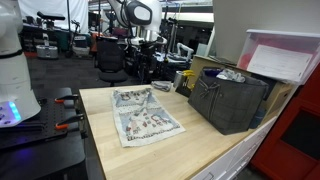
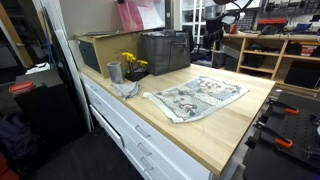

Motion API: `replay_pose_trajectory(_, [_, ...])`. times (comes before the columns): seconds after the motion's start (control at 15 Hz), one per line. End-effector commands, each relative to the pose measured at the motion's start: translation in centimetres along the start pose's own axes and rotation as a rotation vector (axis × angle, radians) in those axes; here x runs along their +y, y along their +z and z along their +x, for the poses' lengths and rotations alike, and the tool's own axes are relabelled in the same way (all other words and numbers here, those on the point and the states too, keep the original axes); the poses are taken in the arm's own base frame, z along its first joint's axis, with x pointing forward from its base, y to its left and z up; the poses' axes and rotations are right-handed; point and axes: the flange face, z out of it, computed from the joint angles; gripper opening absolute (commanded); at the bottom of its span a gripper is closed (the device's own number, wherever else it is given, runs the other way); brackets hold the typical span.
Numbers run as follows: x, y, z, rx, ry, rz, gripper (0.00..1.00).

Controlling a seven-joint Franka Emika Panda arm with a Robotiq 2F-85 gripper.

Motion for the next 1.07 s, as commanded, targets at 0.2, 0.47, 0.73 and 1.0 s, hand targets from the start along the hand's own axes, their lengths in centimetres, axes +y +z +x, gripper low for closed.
replay_pose_trajectory(0.2, [0.5,-3.4,-2.3,0.021,0.013,0.015,1.00])
replay_pose_trajectory(0.47, [-0.2,-6.1,-3.1,0.075,0.037,0.006,1.00])
replay_pose_trajectory(0.73, [-2.6,-8.4,-4.2,0.115,0.064,-0.026,1.00])
replay_pose_trajectory(1.0, [-5.2,-10.2,-5.2,0.180,0.121,-0.027,1.00])
